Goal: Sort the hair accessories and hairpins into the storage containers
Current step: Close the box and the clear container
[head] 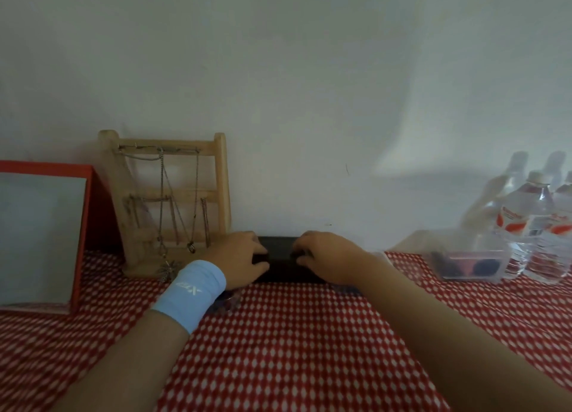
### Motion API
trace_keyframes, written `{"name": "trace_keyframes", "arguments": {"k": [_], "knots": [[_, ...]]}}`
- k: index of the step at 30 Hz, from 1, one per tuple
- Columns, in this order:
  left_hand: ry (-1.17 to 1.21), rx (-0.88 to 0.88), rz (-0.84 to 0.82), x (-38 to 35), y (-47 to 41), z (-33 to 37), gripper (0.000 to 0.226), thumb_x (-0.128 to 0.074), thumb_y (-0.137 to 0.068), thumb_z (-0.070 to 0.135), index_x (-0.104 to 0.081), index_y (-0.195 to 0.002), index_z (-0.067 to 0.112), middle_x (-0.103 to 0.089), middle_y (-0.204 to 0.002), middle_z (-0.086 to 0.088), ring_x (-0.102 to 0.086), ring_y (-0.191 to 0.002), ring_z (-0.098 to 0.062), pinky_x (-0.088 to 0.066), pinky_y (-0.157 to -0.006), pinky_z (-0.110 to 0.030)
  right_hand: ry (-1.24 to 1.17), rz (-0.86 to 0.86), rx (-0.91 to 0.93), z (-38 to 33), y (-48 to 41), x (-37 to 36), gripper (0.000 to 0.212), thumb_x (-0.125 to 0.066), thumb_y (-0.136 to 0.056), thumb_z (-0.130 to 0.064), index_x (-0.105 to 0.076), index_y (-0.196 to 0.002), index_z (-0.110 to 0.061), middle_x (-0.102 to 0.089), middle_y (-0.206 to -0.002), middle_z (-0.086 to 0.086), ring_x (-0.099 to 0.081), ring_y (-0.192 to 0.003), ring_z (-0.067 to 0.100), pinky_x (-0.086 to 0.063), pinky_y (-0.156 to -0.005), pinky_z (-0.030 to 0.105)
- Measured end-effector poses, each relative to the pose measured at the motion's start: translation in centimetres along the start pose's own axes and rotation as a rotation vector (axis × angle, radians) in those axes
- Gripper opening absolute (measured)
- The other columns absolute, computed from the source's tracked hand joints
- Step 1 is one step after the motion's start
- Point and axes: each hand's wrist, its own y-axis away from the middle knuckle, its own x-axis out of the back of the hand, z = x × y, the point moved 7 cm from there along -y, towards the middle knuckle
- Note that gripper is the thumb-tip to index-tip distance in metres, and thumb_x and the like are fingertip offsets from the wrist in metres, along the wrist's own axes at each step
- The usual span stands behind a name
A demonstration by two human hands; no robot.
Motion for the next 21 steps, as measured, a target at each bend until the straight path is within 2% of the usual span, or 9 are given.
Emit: {"name": "trace_keyframes", "arguments": {"k": [4, 8, 10, 13, 15, 18, 21], "knots": [[-0.070, -0.013, 0.002, -0.2, -0.1, 0.1, 0.041, -0.061, -0.093, 0.035, -0.058, -0.133, 0.025, -0.053, -0.129, 0.004, -0.052, -0.115, -0.014, -0.042, -0.096, -0.026, 0.131, -0.033, -0.040, 0.4, -0.3, -0.7, 0.048, -0.059, -0.098, -0.032, -0.052, -0.145, -0.024, -0.048, -0.151, -0.002, -0.046, -0.134, 0.022, -0.035, -0.112, 0.036], [-0.151, 0.009, 0.032, -0.3, -0.9, 0.4, 0.037, -0.062, -0.092, 0.024, -0.061, -0.129, 0.025, -0.055, -0.128, 0.000, -0.054, -0.113, -0.018, -0.044, -0.090, -0.027, 0.220, -0.039, -0.050, 0.0, -0.7, -1.3, 0.045, -0.058, -0.099, -0.030, -0.054, -0.143, -0.024, -0.049, -0.150, -0.001, -0.050, -0.131, 0.023, -0.040, -0.109, 0.038], [-0.177, 0.017, 0.036, -0.4, -1.1, 0.6, 0.036, -0.061, -0.091, 0.022, -0.060, -0.127, 0.024, -0.055, -0.125, 0.000, -0.055, -0.109, -0.018, -0.046, -0.083, -0.026, 0.147, 0.018, -0.046, 0.0, -0.2, -1.2, 0.041, -0.060, -0.097, -0.027, -0.058, -0.137, -0.023, -0.055, -0.142, 0.001, -0.054, -0.124, 0.024, -0.043, -0.106, 0.038], [-0.162, 0.049, 0.055, -0.4, -1.1, 0.9, 0.029, -0.061, -0.088, 0.033, -0.060, -0.115, 0.023, -0.055, -0.115, -0.001, -0.053, -0.098, -0.015, -0.045, -0.074, -0.026, -0.085, 0.135, -0.012, 0.5, 1.8, -0.3, 0.040, -0.063, -0.092, -0.027, -0.055, -0.131, -0.020, -0.053, -0.130, 0.002, -0.053, -0.115, 0.021, -0.043, -0.103, 0.037], [-0.209, 0.052, 0.068, -0.5, -1.5, 1.5, 0.036, -0.057, -0.086, 0.048, -0.057, -0.111, 0.023, -0.053, -0.112, 0.000, -0.050, -0.100, -0.016, -0.047, -0.075, -0.032, -0.076, 0.181, -0.030, 1.9, 3.2, 0.8, 0.048, -0.064, -0.086, -0.033, -0.048, -0.131, -0.024, -0.048, -0.127, 0.000, -0.048, -0.114, 0.019, -0.041, -0.103, 0.039], [-0.221, -0.040, 0.140, -0.9, -2.2, 3.8, 0.049, -0.055, -0.084, 0.054, -0.051, -0.125, 0.029, -0.049, -0.121, 0.002, -0.047, -0.110, -0.018, -0.042, -0.075, -0.033, 0.023, -0.017, -0.156, 5.3, 4.7, 1.2, 0.058, -0.069, -0.079, -0.044, -0.042, -0.129, -0.030, -0.040, -0.131, -0.002, -0.042, -0.120, 0.020, -0.039, -0.105, 0.045], [-0.169, -0.117, 0.107, -2.3, -3.1, 6.1, 0.058, -0.060, -0.084, 0.048, -0.042, -0.138, 0.035, -0.045, -0.132, 0.003, -0.045, -0.117, -0.020, -0.047, -0.086, -0.036, 0.085, -0.141, -0.241, 7.6, 5.7, 0.7, 0.066, -0.077, -0.076, -0.036, -0.038, -0.129, -0.032, -0.043, -0.132, -0.002, -0.044, -0.120, 0.021, -0.045, -0.102, 0.045]]}}
